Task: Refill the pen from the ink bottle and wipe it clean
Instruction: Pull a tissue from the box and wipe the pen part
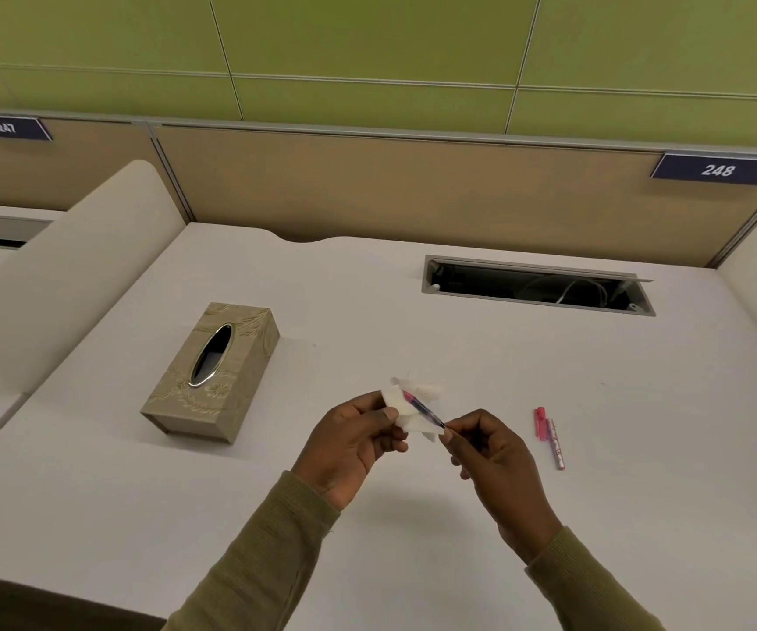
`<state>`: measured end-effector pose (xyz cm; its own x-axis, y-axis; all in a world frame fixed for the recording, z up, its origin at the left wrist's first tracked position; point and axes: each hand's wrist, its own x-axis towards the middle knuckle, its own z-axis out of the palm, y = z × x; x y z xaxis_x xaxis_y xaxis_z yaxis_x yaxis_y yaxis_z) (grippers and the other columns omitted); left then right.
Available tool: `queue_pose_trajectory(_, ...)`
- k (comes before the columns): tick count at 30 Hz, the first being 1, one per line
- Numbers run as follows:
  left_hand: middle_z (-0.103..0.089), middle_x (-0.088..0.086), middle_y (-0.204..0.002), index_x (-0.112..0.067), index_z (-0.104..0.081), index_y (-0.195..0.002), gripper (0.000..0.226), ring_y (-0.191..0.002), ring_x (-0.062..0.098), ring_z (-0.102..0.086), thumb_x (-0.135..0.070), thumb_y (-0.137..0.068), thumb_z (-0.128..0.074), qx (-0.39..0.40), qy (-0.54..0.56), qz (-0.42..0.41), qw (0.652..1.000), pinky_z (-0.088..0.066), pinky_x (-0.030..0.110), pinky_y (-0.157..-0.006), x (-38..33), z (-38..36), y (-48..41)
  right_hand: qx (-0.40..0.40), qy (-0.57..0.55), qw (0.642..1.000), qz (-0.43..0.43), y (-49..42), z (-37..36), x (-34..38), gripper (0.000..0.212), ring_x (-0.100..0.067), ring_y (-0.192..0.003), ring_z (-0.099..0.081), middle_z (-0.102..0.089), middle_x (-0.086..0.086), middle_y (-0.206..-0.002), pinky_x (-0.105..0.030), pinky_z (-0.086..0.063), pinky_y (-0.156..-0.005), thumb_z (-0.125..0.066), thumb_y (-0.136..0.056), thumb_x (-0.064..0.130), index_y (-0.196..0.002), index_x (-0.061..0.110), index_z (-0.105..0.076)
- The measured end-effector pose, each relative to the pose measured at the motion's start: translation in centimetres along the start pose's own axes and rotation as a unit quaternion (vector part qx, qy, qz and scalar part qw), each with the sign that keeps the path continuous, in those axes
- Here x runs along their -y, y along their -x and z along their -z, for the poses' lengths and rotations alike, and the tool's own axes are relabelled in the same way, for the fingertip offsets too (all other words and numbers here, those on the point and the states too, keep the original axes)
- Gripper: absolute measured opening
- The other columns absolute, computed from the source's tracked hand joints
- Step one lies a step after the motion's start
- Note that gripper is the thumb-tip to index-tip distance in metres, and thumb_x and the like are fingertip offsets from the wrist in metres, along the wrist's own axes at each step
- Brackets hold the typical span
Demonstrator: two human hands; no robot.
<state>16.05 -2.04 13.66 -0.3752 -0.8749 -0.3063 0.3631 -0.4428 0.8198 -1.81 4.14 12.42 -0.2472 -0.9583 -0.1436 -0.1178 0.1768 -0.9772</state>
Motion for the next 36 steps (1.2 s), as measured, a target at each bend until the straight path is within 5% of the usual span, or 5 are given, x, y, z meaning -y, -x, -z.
queue_pose_trajectory(12, -0.063, 0.011, -0.072, 0.007, -0.068, -0.097, 0.016, -0.058, 0.019, -0.05, -0.002, -0.084, -0.069, -0.068, -0.093, -0.049, 0.992, -0.047, 0.03, -0.052, 0.3, -0.3, -0.8, 0.043, 0.021, 0.999, 0.005, 0.1, -0.1, 0.0, 0.007, -0.016, -0.067, -0.054, -0.068, -0.012, -0.077, -0.034, -0.046, -0.064, -0.072, -0.09, 0.02, -0.084, 0.023, -0.071)
queue_pose_trajectory(16, -0.064, 0.006, -0.07, 0.001, -0.071, -0.09, 0.011, -0.058, 0.017, -0.049, -0.005, -0.081, -0.071, -0.066, -0.061, -0.051, 0.995, -0.045, 0.028, -0.053, 0.1, -0.6, -0.7, 0.042, 0.014, 0.999, 0.006, 0.1, 0.4, 0.3, 0.007, -0.011, -0.066, -0.056, -0.067, -0.012, -0.075, -0.03, -0.048, -0.063, -0.071, -0.09, 0.017, -0.084, 0.018, -0.07)
queue_pose_trajectory(20, -0.061, 0.007, -0.069, 0.002, -0.069, -0.095, 0.029, -0.058, 0.017, -0.05, -0.013, -0.071, -0.075, -0.107, -0.01, -0.056, 0.993, -0.046, 0.026, -0.052, -0.5, 0.2, -0.8, 0.031, -0.037, 0.999, -0.012, 0.1, 1.4, 0.2, 0.007, -0.013, -0.067, -0.057, -0.064, -0.003, -0.07, -0.031, -0.048, -0.063, -0.069, -0.092, 0.012, -0.085, 0.013, -0.07)
queue_pose_trajectory(27, -0.072, 0.01, -0.082, -0.002, -0.072, -0.094, 0.01, -0.071, 0.019, -0.062, -0.002, -0.087, -0.065, -0.128, -0.105, -0.068, 0.984, -0.052, 0.033, -0.065, 0.4, 0.0, -0.7, 0.058, -0.132, 0.989, -0.044, 0.3, 0.9, 0.6, 0.013, -0.02, -0.069, -0.055, -0.06, -0.005, -0.072, -0.032, -0.045, -0.062, -0.061, -0.096, 0.009, -0.089, 0.007, -0.071)
queue_pose_trajectory(36, -0.075, 0.012, -0.085, -0.005, -0.076, -0.091, 0.013, -0.07, 0.018, -0.064, -0.001, -0.087, -0.065, -0.133, -0.135, -0.071, 0.979, -0.056, 0.029, -0.07, 0.7, -1.5, 0.2, -0.002, 0.022, 0.999, 0.033, 1.1, 0.6, 0.3, 0.012, -0.01, -0.061, -0.05, -0.065, 0.002, -0.067, -0.026, -0.044, -0.059, -0.071, -0.091, 0.018, -0.08, 0.021, -0.067)
